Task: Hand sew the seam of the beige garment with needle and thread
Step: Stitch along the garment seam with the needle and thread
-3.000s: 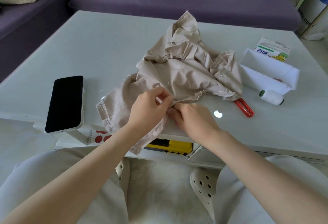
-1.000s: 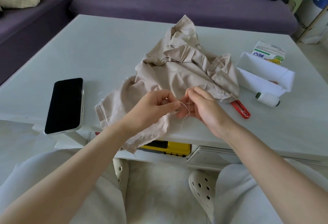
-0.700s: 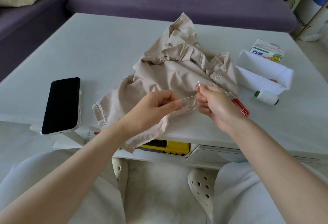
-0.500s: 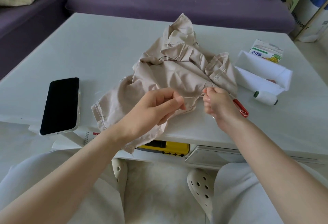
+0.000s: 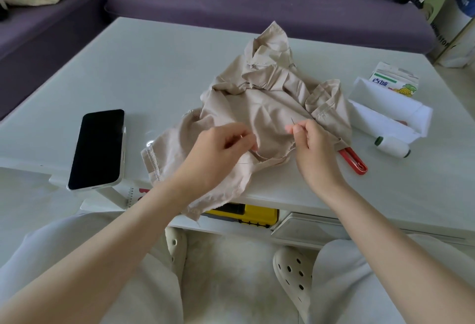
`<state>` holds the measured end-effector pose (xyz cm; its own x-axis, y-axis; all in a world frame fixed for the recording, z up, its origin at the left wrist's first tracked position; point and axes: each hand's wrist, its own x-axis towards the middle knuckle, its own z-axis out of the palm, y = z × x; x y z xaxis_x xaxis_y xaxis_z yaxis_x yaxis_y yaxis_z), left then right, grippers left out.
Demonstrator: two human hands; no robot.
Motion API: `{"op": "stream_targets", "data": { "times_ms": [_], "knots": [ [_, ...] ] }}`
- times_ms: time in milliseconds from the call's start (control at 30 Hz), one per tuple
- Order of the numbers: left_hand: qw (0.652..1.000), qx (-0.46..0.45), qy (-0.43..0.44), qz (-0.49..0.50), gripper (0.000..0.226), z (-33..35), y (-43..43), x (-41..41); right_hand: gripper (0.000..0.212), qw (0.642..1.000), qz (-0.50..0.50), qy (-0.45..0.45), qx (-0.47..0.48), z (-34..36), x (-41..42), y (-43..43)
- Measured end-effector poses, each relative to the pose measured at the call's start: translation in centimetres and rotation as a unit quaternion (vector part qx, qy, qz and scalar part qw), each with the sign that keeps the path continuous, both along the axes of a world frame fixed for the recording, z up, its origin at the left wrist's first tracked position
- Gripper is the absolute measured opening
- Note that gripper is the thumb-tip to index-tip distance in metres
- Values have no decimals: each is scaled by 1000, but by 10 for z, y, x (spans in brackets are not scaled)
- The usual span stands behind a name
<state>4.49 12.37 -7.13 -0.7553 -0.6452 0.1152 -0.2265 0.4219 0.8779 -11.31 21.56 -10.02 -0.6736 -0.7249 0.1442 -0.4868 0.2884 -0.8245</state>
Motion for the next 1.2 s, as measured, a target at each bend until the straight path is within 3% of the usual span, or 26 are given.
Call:
{"op": "stream_targets", "data": {
  "times_ms": [100,167,300,400,500,633,833,1067,1200],
  "knots": [
    [997,-67,-43,-9,22,-4,7,0,24,980,81,-174,-52,11,14,2],
    [995,-89,-51,-17,26,-6,10,-2,26,959,123,-252,-36,18,21,5],
    [996,-81,-35,-27,30,-8,10,-4,26,964,163,-198,67,17,21,6],
    [997,-58,-16,-44,25,-4,10,-6,24,969,120,-212,50,14,13,5],
    [995,59,60,-53,26,5,13,-7,24,973,40,-226,8,10,1,-1],
    [979,125,153,-52,30,9,13,-6,27,983,-30,-182,-17,-4,-14,-8],
    [961,182,200,-61,21,10,12,-2,21,994,-42,-102,13,-23,-20,-8],
    [995,80,50,46,21,-5,0,-3,21,999,-6,-39,37,-27,-12,-4],
    [993,16,-3,118,22,-10,-4,-3,18,993,37,112,-26,-24,-6,0]
  ]
}}
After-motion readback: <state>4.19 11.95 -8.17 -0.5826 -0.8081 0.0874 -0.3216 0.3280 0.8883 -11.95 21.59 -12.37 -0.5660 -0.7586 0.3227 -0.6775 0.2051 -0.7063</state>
